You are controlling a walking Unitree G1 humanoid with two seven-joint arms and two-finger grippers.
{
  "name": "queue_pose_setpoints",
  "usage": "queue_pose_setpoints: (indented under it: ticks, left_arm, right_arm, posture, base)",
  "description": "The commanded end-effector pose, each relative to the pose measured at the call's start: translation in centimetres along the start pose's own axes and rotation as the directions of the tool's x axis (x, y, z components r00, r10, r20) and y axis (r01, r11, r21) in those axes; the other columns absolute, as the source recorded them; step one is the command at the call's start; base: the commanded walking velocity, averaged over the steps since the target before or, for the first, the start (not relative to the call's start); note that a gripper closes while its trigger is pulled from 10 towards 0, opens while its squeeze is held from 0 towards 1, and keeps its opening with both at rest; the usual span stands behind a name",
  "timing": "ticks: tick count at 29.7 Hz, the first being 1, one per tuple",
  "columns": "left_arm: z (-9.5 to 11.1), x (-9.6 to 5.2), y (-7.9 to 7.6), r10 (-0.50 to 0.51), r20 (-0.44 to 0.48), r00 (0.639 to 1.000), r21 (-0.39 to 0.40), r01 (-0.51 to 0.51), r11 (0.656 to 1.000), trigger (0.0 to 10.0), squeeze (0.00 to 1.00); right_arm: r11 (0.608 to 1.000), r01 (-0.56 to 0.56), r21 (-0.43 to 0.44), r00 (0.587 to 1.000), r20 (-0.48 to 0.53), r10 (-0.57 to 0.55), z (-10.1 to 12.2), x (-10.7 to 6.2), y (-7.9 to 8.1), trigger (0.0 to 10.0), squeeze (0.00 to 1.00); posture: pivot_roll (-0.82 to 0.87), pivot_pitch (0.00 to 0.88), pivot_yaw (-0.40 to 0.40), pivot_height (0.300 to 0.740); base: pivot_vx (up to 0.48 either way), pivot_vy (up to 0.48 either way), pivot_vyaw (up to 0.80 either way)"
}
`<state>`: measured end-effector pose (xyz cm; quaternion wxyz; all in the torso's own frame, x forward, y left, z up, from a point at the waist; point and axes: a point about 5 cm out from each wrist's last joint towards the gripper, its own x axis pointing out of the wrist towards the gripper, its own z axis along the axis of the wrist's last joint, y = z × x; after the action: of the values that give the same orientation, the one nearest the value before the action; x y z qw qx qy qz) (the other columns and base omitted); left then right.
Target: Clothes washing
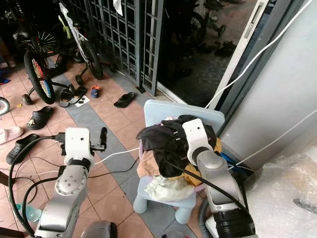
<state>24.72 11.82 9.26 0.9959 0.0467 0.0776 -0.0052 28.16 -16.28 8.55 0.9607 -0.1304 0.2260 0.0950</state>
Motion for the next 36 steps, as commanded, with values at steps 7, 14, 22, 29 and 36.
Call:
queue_pose_setpoints:
  ticks: [7, 14, 22, 29, 36]
  left_arm:
    - [0.2, -1.3, -0.4, -0.055, -0.009, 0.998, -0.005, 0.055, 0.998, 10.0, 0.0]
    - [0.4, -2.7, -0.6, -0.092, -0.022, 0.996, 0.011, 0.092, 0.996, 10.0, 0.0]
    - [1.0, -3.4, 0.2, -0.116, -0.034, 0.993, 0.055, 0.118, 0.992, 10.0, 0.0]
    - [1.9, -2.2, 1.0, -0.083, -0.007, 0.997, 0.055, 0.083, 0.995, 10.0, 0.0]
    - [2.5, -1.6, 0.4, -0.088, 0.009, 0.996, 0.037, 0.087, 0.995, 10.0, 0.0]
  right_arm:
    - [0.99, 0.143, 0.003, 0.99, -0.02, -0.143, -0.9, 0.4, -2.2, 10.0, 1.0]
    - [0.993, 0.096, 0.065, 0.994, -0.056, -0.093, -1.4, 1.6, -0.2, 10.0, 0.65]
    - [0.979, 0.092, 0.18, 0.993, -0.095, -0.075, -2.0, 2.8, 1.3, 0.0, 0.0]
    - [0.985, 0.079, 0.152, 0.992, -0.112, -0.062, -1.9, 3.4, 1.7, 0.0, 0.0]
    - [0.992, 0.088, 0.088, 0.992, -0.094, -0.08, -1.4, 3.4, 0.5, 0.0, 0.0]
  posture:
    - [0.01, 0.014, 0.002, 0.74]
    - [0.05, 0.074, 0.026, 0.74]
    - [0.09, 0.11, 0.064, 0.74]
    - [0.02, 0.097, 0.013, 0.74]
    - [0.04, 0.082, 0.006, 0.74]
  base:
    - [0.0, 0.0, 0.0]
    - [0.0, 0.0, 0.0]
    - [0.0, 0.0, 0.0]
    - [0.0, 0.0, 0.0]
    - [0.0, 0.0, 0.0]
